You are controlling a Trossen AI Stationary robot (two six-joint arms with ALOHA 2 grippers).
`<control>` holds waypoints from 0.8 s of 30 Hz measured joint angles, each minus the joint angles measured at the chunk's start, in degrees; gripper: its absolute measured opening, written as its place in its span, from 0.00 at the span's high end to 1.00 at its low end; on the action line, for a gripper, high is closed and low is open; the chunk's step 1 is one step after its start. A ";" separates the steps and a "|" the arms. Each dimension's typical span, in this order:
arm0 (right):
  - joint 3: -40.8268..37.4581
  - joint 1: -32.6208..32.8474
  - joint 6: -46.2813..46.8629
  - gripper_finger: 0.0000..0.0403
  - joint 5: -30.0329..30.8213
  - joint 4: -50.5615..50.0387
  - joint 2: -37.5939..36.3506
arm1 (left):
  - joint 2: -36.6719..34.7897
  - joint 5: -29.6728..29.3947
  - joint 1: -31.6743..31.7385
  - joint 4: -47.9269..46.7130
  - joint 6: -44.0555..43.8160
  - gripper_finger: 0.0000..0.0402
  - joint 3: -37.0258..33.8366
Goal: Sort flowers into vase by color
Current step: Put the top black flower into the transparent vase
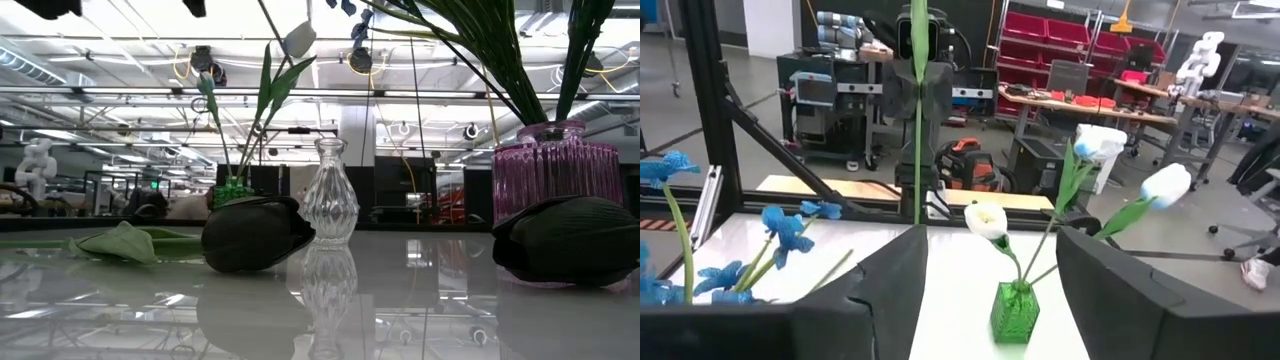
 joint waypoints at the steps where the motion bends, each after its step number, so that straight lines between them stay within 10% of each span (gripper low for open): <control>1: 0.00 0.00 0.29 0.47 0.03 -0.40 -0.19 | 1.20 0.19 0.22 0.98 -0.48 0.96 0.00; 24: 0.00 -0.01 0.48 0.47 -0.02 -1.56 -0.23 | 17.16 6.66 9.11 11.57 -14.06 0.96 0.02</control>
